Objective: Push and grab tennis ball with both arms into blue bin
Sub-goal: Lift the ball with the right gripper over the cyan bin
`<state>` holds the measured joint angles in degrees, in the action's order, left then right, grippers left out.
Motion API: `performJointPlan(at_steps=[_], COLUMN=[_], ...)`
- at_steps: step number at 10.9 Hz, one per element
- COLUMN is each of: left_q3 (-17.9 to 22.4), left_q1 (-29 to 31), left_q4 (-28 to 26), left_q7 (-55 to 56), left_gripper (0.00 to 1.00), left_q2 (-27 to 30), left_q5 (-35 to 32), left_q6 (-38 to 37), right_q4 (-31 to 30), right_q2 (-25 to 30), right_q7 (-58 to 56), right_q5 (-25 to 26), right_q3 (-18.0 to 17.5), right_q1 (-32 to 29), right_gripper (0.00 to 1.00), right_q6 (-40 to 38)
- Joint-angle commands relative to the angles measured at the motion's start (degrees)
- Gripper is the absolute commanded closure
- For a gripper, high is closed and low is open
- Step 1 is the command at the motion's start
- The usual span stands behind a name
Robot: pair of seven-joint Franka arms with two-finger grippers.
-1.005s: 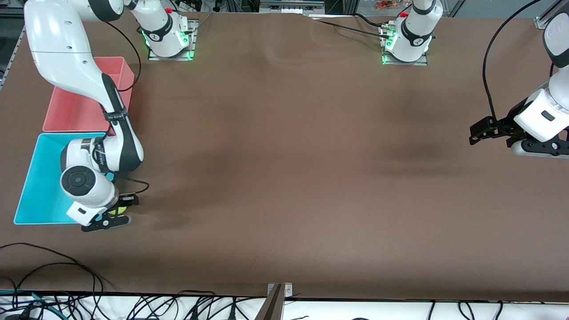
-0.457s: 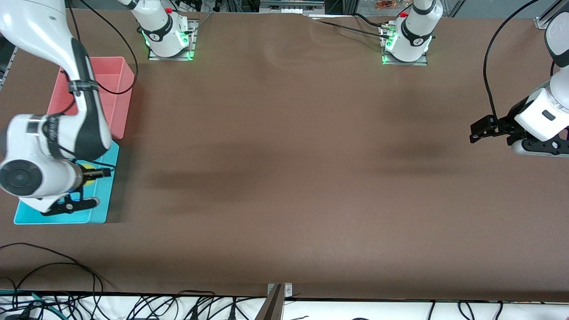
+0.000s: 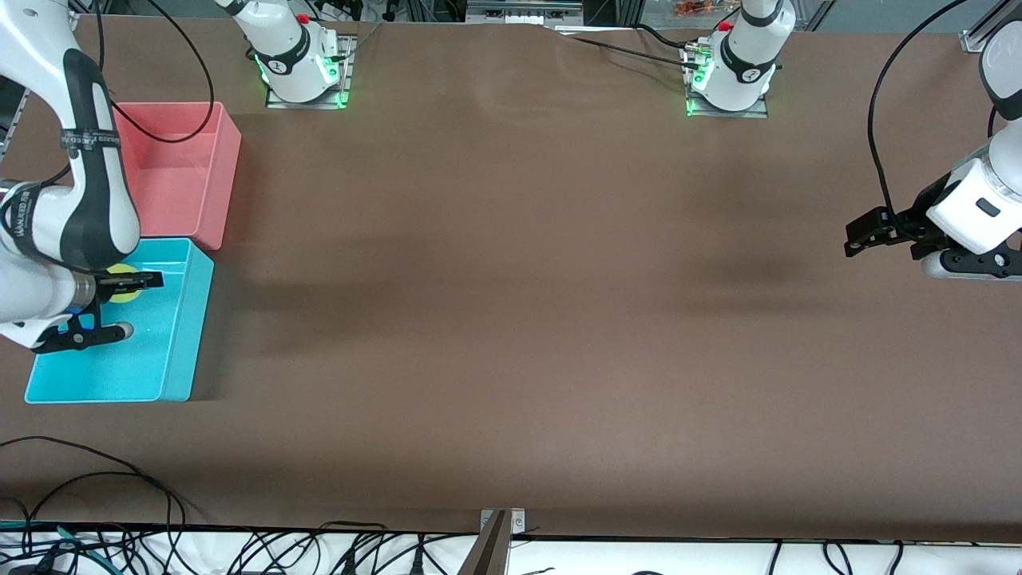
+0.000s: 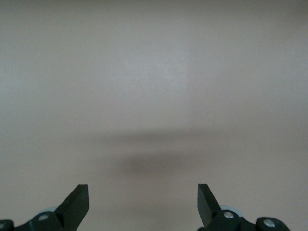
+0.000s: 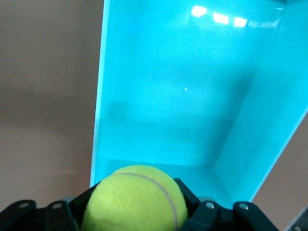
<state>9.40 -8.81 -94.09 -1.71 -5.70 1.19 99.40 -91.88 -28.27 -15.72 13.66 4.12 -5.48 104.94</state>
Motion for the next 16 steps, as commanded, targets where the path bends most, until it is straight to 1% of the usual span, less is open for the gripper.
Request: performJointPlan(at_steps=[1,2,3,6,7,9,10,11,14,16], left_q3=[-0.43,-0.52,-0.52,-0.43,-0.43,-0.26,-0.08,-0.25,-0.17,-0.17], left_q1=[0.19,0.11,0.10,0.10,0.19,0.28,0.28,0.19,0.28,0.28], left_q4=[0.57,0.57,0.48,0.57,0.48,0.57,0.57,0.57,0.57,0.57], left_q7=[2.41,2.50,2.41,2.33,2.32,2.24,2.15,2.41,2.41,2.15], left_gripper=[0.00,0.00,0.00,0.00,0.00,0.00,0.00,0.00,0.00,0.00], left_q2=[0.43,0.34,0.17,0.17,0.25,0.34,0.34,0.25,0.25,0.25], left_q5=[0.74,0.74,0.74,0.74,0.74,0.74,0.74,0.74,0.74,0.74], left_q6=[-1.23,-1.23,-1.23,-1.23,-1.23,-1.23,-1.23,-1.14,-1.14,-1.14], right_q4=[-21.63,-23.76,-24.74,-24.75,-24.66,-24.22,-24.05,-23.87,-22.64,-21.77], right_q2=[8.93,9.02,8.24,2.71,2.26,1.46,1.46,1.37,1.37,2.33], right_q7=[-3.60,-4.74,-4.76,-4.76,-4.93,-4.93,-4.93,-4.93,-5.02,-5.02], right_q5=[-0.91,-1.00,-1.00,-1.70,-3.96,-6.87,-8.45,-9.69,-9.70,-9.70], right_q3=[1.67,1.68,1.77,1.68,1.60,1.51,1.51,1.42,1.33,1.33], right_q1=[-2.77,-4.00,-4.88,-7.16,-8.04,-8.23,-8.23,-8.14,-7.88,-7.88], right_gripper=[0.50,0.50,0.50,0.50,0.49,0.44,0.21,0.00,0.00,0.00], right_q6=[19.19,22.47,23.55,28.73,28.92,29.01,29.10,29.01,28.40,27.96])
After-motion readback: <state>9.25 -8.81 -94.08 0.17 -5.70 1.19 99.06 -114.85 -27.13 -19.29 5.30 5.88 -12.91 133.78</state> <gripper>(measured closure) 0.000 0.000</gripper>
